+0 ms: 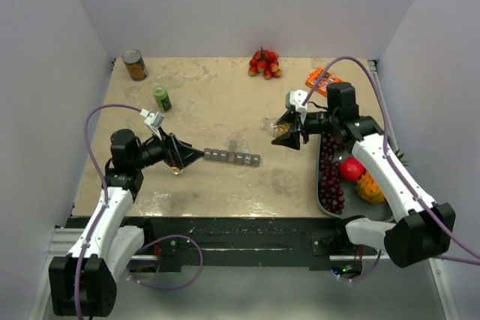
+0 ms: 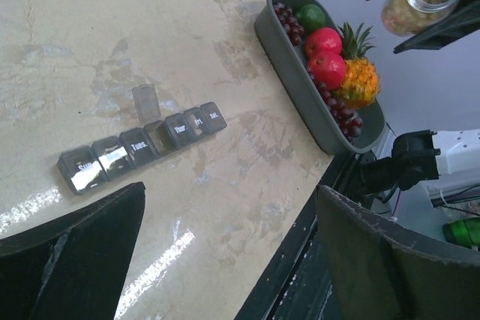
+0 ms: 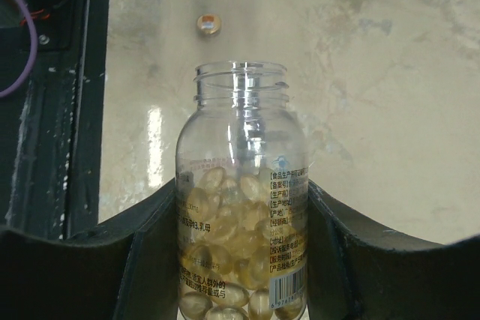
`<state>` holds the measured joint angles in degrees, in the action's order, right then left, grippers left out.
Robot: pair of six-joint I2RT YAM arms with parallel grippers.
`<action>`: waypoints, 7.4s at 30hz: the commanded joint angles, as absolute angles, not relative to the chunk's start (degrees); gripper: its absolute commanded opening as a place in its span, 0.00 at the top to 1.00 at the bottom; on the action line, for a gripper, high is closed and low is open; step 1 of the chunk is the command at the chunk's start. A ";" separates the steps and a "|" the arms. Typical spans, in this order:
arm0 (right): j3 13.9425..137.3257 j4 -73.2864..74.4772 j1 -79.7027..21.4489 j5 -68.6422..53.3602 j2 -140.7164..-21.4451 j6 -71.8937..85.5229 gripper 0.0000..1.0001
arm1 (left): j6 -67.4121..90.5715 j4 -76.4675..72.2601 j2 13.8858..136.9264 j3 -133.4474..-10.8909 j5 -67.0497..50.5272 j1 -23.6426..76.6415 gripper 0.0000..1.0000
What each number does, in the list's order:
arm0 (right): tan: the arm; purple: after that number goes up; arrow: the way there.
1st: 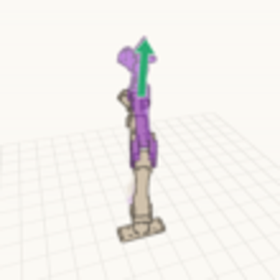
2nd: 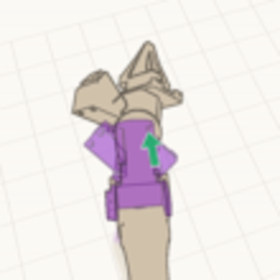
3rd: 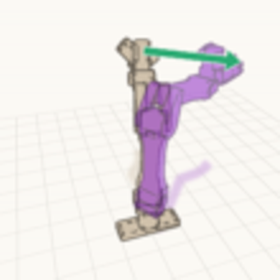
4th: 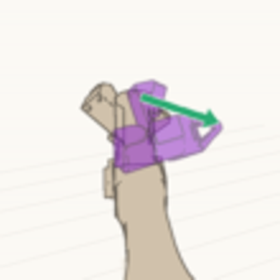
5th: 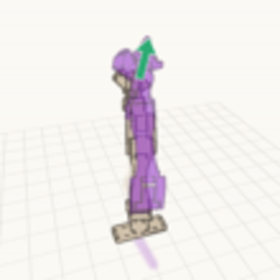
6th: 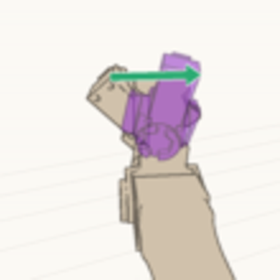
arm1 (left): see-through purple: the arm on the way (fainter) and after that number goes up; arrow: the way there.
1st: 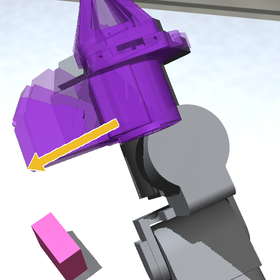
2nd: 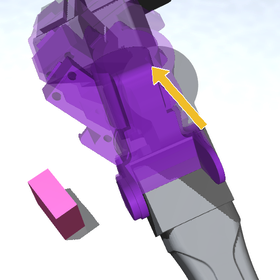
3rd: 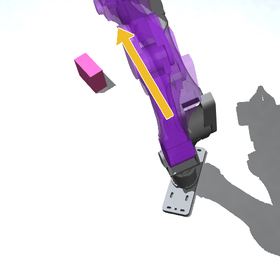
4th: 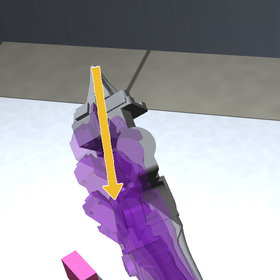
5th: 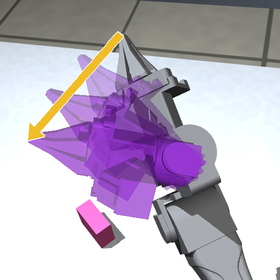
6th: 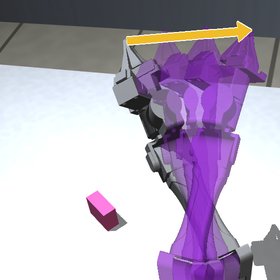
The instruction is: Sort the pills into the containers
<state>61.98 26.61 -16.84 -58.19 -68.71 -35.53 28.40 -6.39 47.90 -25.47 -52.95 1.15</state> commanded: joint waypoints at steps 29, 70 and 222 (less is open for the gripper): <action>66.88 26.54 -32.87 -49.57 -100.19 -31.03 1.00 | 18.89 9.06 45.26 -32.79 -36.03 1.05 0.01; 77.25 36.30 -32.87 -41.05 -109.42 -21.53 1.00 | 19.34 7.47 44.38 -31.99 -37.88 1.05 0.01; 90.00 45.45 -39.99 -25.92 -111.80 -18.10 1.00 | 19.95 6.42 43.59 -31.46 -39.02 1.05 0.01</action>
